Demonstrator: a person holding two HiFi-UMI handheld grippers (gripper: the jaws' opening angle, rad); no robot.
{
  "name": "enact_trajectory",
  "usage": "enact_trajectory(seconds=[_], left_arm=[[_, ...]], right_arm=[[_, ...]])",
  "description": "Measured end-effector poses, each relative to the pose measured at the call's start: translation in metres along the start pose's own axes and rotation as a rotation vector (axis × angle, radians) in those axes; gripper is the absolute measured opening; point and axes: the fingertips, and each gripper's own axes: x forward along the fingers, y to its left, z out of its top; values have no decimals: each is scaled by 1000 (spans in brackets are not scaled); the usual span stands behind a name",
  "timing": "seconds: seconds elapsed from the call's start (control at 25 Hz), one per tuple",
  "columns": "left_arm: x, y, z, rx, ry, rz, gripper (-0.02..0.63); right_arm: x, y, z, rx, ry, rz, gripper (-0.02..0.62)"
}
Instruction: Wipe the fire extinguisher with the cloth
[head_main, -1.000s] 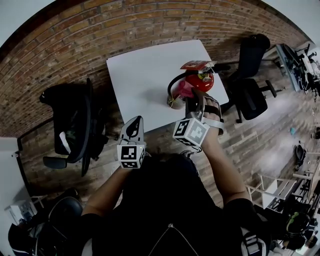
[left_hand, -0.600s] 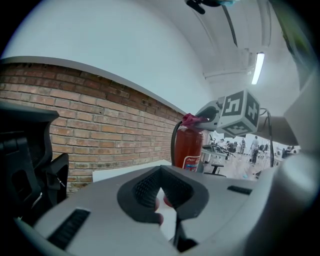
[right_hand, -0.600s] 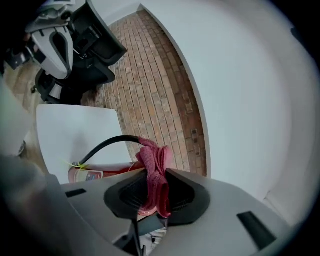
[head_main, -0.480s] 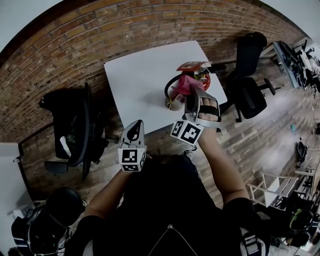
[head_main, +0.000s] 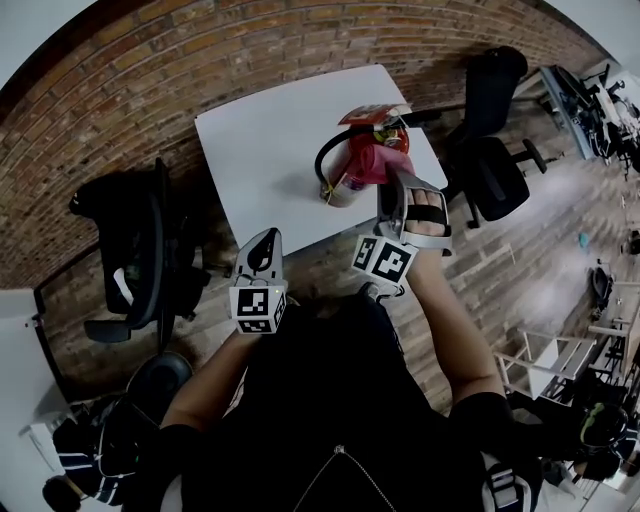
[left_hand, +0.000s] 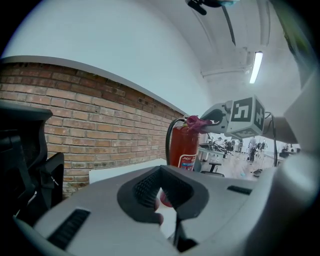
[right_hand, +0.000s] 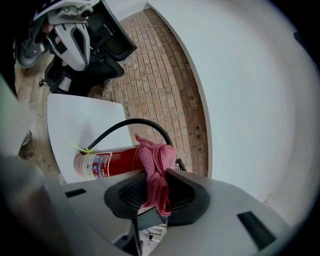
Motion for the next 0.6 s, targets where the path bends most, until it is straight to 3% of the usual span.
enact_trajectory(seconds=[0.24, 0.6], left_arm=[[9, -22, 9, 26, -9, 5, 31], [22, -52, 27, 30, -25, 103, 29]], right_arm=[[3, -1, -25, 2, -36, 6, 103], [12, -6, -52, -21, -156, 23, 104]])
